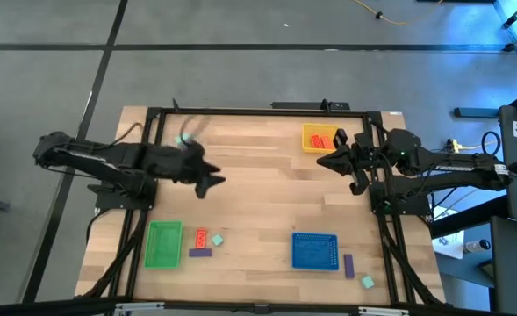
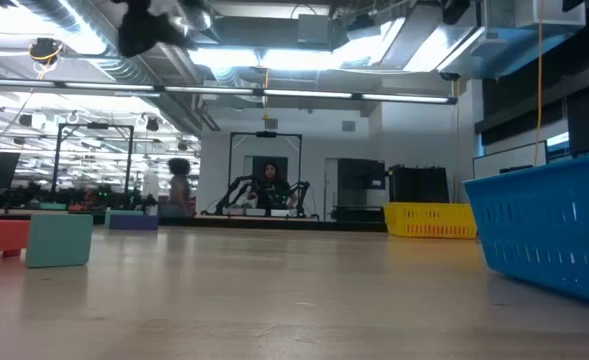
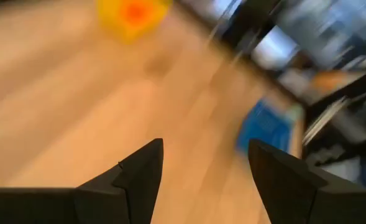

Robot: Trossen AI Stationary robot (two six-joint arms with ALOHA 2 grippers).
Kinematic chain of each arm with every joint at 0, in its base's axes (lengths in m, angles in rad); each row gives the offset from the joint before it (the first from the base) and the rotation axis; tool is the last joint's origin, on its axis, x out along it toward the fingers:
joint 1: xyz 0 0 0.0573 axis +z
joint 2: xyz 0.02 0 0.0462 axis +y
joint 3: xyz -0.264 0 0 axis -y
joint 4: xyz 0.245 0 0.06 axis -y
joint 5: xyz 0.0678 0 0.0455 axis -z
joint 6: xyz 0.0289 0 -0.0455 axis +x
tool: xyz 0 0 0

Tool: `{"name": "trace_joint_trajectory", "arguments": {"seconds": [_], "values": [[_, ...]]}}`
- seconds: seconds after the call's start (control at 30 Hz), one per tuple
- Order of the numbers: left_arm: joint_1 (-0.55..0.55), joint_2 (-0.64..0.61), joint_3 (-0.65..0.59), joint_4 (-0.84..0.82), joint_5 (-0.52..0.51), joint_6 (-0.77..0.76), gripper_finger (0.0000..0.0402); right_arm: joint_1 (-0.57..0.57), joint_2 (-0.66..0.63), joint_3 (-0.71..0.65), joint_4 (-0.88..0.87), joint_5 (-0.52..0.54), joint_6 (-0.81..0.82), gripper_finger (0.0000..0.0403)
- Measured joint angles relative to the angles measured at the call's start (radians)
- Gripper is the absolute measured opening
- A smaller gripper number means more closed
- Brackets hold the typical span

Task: Sort & place blocks by color
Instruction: Put the orange gamepiece into the yellow bin

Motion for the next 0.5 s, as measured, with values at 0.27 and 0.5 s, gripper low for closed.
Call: {"name": "trace_joint_trajectory", "arguments": {"seconds": [0.27,0.5], "values": [[-0.162,0.303,0.134,-0.456,0.01,-0.4,0.0227,0.0,0.0,0.0,-0.027,0.0,-0.001,0.0],[-0.284,0.528,0.134,-0.52,0.115,-0.715,0.0227,0.0,0.0,0.0,-0.042,0.0,-0.003,0.0]]}}
